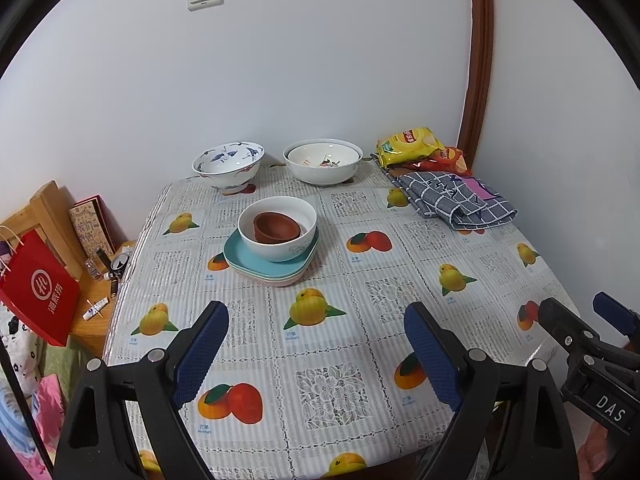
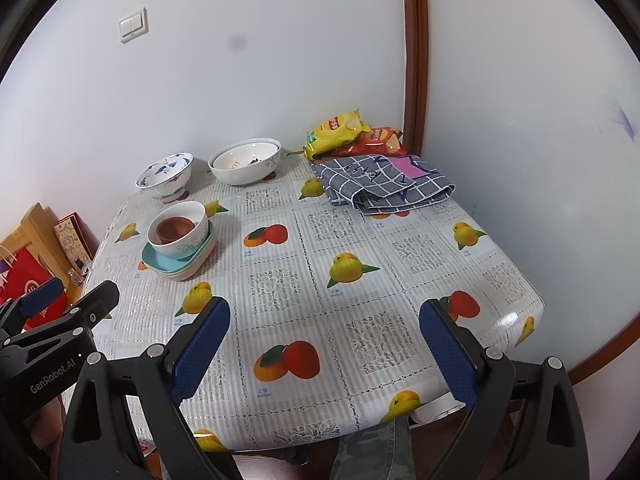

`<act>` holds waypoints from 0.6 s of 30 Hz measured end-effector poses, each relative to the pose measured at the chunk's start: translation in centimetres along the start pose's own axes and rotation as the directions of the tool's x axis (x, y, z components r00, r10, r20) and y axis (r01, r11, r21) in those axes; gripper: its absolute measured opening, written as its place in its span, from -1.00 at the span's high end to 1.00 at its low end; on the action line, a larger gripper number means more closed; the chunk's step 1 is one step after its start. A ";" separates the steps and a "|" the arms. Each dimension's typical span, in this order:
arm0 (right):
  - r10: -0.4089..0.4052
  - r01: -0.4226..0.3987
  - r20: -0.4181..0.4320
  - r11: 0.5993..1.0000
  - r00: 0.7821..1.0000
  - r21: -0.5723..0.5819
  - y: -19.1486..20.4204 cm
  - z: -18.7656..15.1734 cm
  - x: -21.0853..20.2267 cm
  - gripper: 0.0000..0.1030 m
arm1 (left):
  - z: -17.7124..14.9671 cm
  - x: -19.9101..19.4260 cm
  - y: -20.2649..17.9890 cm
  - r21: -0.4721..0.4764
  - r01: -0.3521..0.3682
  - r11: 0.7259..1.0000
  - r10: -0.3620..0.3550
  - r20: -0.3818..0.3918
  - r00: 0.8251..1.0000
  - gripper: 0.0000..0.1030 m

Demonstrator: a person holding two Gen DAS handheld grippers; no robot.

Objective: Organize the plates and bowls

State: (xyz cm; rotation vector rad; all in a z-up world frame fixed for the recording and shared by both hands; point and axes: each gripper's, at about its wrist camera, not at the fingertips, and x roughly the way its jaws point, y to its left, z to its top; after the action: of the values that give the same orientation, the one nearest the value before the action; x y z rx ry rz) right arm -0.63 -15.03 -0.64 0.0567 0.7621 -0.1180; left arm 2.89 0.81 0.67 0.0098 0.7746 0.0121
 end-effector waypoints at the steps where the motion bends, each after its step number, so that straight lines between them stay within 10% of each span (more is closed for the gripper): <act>1: -0.001 0.001 0.000 1.000 1.000 0.000 0.0 0.0 0.0 -0.84 | 0.0 0.0 0.0 0.001 -0.001 1.000 0.001 0.000 1.000 -0.74; 18: 0.004 -0.004 0.008 1.000 1.000 0.004 0.3 -0.1 -0.3 -0.84 | 0.0 0.1 0.0 -0.006 -0.002 1.000 0.002 -0.003 1.000 -0.73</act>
State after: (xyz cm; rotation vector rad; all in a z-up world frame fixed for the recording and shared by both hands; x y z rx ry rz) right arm -0.90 -14.75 -0.51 0.0621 0.7542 -0.1157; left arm 2.94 0.85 0.62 0.0048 0.7774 0.0159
